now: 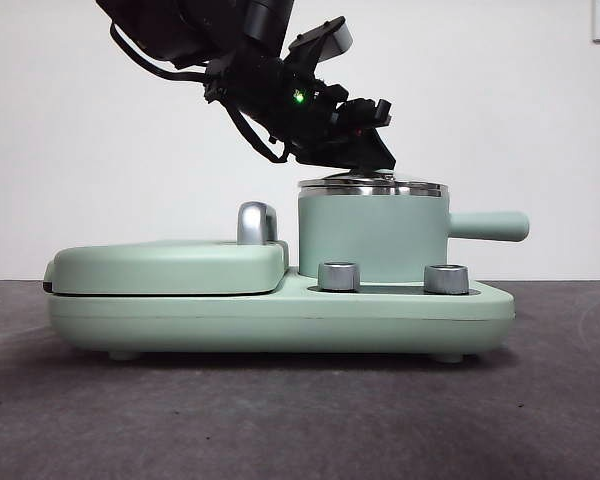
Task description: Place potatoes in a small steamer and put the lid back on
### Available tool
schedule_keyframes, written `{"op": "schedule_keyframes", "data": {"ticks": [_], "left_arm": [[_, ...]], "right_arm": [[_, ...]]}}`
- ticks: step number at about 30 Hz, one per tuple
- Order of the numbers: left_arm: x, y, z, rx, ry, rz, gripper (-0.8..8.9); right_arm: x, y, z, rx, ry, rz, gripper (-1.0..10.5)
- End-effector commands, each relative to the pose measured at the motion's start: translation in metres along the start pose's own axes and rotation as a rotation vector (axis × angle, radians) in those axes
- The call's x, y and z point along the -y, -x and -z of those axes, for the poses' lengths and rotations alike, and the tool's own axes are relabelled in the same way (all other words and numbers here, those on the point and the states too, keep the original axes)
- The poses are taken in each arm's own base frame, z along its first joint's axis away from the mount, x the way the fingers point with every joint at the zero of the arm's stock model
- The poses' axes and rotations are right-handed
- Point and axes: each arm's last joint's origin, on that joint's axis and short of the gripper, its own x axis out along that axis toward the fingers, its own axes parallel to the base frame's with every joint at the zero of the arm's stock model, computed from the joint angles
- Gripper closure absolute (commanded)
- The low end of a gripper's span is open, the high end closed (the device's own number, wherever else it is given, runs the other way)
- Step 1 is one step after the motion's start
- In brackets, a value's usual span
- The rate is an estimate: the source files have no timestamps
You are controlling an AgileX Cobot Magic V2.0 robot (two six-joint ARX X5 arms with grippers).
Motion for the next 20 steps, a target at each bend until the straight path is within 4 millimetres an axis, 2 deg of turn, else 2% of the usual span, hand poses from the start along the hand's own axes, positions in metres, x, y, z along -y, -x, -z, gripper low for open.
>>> {"op": "schedule_keyframes", "data": {"ticks": [1, 6, 12, 20], "left_arm": [[0.002, -0.009, 0.007, -0.027, 0.032, 0.014, 7.01], [0.003, -0.009, 0.010, -0.060, 0.043, 0.021, 5.32], [0.003, -0.005, 0.004, -0.052, 0.074, 0.020, 5.16], [0.003, 0.022, -0.029, -0.002, 0.071, 0.009, 5.03]], "right_arm": [[0.000, 0.001, -0.002, 0.011, -0.007, -0.001, 6.5], [0.000, 0.001, -0.002, 0.011, -0.007, -0.001, 6.5], [0.000, 0.001, -0.002, 0.011, -0.007, -0.001, 6.5], [0.000, 0.001, -0.002, 0.011, -0.007, -0.001, 6.5]]}}
